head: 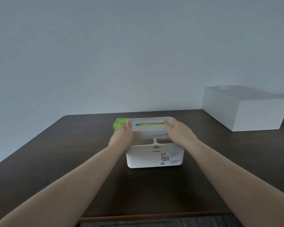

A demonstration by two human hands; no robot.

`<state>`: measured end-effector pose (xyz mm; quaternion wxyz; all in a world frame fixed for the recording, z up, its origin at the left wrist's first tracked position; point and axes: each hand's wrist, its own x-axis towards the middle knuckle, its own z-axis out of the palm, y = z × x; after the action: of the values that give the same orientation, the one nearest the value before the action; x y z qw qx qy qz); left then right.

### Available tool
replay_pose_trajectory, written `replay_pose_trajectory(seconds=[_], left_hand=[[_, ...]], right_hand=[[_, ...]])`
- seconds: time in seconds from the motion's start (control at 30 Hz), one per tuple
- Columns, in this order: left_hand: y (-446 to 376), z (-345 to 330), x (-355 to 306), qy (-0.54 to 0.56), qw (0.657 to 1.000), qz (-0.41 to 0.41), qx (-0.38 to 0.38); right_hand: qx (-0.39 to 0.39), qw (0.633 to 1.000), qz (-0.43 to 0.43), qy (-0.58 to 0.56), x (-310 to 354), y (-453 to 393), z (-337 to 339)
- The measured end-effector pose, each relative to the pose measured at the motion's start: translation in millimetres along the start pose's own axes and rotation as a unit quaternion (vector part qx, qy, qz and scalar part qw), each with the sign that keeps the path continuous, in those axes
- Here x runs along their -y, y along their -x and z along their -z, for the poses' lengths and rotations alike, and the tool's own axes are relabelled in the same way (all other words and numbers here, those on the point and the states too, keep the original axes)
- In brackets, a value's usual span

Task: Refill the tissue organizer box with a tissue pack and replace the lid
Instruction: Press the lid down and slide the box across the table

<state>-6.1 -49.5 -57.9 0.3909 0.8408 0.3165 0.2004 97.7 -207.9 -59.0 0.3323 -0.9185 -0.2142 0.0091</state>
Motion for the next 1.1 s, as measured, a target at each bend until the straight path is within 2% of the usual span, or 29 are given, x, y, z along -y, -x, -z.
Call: replay_pose_trajectory(seconds=[0.27, 0.4, 0.5, 0.6, 0.67, 0.73, 0.87, 1.0, 1.1], left_hand=[[3.1, -2.8, 1.8, -0.039, 0.999, -0.002, 0.021], [8.7, -4.6, 3.2, -0.034, 0.999, -0.016, 0.008], [10.3, -4.8, -0.7, -0.087, 0.996, 0.024, 0.012], [15.2, 1.0, -4.9, -0.153, 0.988, 0.004, 0.011], [17.3, 3.6, -5.4, -0.156, 0.987, 0.006, 0.028], [19.2, 6.9, -5.7, -0.13, 0.988, 0.032, 0.075], [23.1, 19.7, 1.5, -0.042, 0.988, 0.081, 0.126], [24.0, 21.1, 10.1, -0.053, 0.984, 0.099, 0.137], [24.7, 17.3, 6.9, -0.1, 0.984, 0.086, 0.122]], right_hand=[[0.003, 1.0, 0.005, 0.007, -4.5, 5.6, -9.1], [-0.008, 0.999, 0.022, 0.036, -5.9, 5.0, -9.8], [-0.018, 0.998, 0.024, 0.051, -8.5, 3.1, -11.9], [-0.024, 0.999, 0.022, 0.028, -6.3, 6.2, -8.3], [-0.009, 1.0, 0.019, -0.013, -5.2, 12.2, -3.8], [0.02, 0.999, 0.011, -0.04, -4.1, 15.7, 3.0], [0.074, 0.995, -0.023, -0.062, -12.6, 27.4, 19.4], [0.131, 0.983, -0.077, -0.099, -26.5, 41.8, 27.1], [0.14, 0.98, -0.1, -0.097, -24.8, 45.2, 27.9]])
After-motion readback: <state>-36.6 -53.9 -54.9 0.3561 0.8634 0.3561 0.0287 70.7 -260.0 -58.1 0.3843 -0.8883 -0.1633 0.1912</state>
